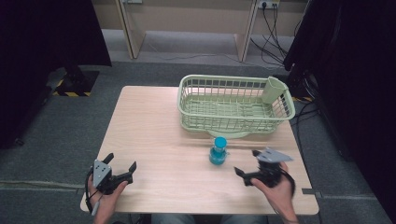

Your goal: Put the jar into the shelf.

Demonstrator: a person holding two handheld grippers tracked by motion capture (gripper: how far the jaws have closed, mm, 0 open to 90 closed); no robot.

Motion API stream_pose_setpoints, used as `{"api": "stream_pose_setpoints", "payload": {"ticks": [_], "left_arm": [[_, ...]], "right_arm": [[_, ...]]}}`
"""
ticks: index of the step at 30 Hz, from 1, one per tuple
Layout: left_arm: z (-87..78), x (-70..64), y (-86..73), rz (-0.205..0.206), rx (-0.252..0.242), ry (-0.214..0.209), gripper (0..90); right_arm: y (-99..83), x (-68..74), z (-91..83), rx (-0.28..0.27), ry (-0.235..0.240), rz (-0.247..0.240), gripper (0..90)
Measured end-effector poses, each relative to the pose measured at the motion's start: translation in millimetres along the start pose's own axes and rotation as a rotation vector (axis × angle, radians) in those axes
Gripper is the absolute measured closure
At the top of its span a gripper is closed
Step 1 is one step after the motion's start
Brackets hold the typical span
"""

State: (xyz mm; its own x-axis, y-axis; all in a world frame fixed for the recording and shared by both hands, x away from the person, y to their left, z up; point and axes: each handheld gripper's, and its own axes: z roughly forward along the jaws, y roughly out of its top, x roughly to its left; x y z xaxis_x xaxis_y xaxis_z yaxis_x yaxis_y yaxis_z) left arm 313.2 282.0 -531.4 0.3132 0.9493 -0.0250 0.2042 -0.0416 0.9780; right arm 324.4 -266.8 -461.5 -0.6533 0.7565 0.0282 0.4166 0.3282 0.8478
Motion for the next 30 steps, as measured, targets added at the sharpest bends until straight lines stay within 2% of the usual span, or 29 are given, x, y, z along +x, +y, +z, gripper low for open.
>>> {"api": "stream_pose_setpoints", "payload": {"ticks": [2, 3, 4, 5, 9, 11, 16, 30], "left_arm": [[0.3, 0.2, 0.2, 0.001, 0.005, 0.001, 2.7], [0.3, 0.2, 0.2, 0.001, 0.005, 0.001, 2.6], [0.5, -0.2, 0.3, 0.003, 0.007, 0.003, 2.6], [0.5, -0.2, 0.3, 0.003, 0.007, 0.003, 2.6], [-0.3, -0.4, -0.1, 0.0, -0.002, 0.006, 2.6], [-0.3, -0.1, -0.1, -0.002, -0.002, 0.005, 2.6], [0.0, -0.5, 0.0, 0.002, 0.002, -0.001, 2.6], [-0.2, -0.4, -0.1, 0.0, 0.0, -0.001, 2.7]], "right_arm": [[-26.3, -10.0, -19.8, -0.01, -0.032, 0.032, 2.5], [-26.3, -10.0, -19.8, -0.01, -0.032, 0.032, 2.5], [-47.3, -16.6, -33.0, -0.007, -0.053, 0.063, 2.7], [-55.1, -18.0, -37.3, -0.009, -0.062, 0.071, 2.7], [-68.9, -14.7, -40.9, -0.011, -0.067, 0.075, 2.9], [-69.1, -12.9, -39.4, -0.014, -0.067, 0.071, 3.0], [-55.7, -3.5, -25.9, -0.039, -0.04, 0.033, 3.7], [-17.8, 1.5, -8.7, -0.079, -0.021, -0.002, 4.6]]}}
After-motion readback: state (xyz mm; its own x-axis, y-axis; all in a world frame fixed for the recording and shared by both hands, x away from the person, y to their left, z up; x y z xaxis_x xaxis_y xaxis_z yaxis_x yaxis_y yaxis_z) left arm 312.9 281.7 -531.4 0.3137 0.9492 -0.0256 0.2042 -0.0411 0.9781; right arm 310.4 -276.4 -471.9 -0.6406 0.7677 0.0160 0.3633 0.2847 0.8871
